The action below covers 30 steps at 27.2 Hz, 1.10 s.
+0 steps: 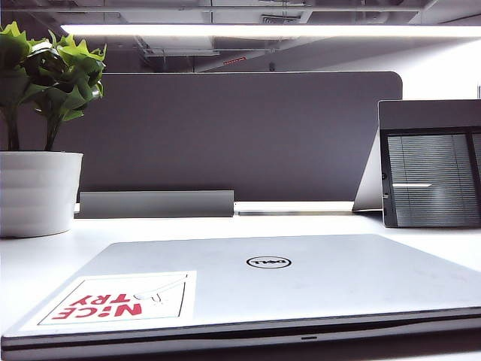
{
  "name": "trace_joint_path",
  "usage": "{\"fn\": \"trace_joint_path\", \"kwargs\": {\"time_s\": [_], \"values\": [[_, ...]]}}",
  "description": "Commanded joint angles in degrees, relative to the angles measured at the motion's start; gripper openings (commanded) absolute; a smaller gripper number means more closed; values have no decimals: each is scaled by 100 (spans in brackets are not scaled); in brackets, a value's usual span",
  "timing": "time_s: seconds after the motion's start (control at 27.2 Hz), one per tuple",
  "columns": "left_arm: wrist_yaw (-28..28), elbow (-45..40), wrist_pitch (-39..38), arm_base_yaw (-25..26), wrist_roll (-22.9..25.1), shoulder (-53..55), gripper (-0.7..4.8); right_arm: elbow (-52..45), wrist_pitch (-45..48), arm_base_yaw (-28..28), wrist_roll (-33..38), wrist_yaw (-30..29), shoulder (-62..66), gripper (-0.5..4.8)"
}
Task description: Close the laptop lid.
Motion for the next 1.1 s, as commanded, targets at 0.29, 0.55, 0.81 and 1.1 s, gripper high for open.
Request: {"fn": "trace_joint_path", "kwargs": {"time_s": [0.29,0.55,0.81,1.1], "values": [[0,4,33,9,24,4,-5,-11,72,11,35,0,0,-3],[0,4,33,9,24,4,-5,-11,72,9,109,-4,0,-3],[0,4,33,9,24,4,-5,-11,74,9,109,-4,0,-3],[0,4,33,9,24,4,-5,-11,170,9,76,-20,0,-3]]}}
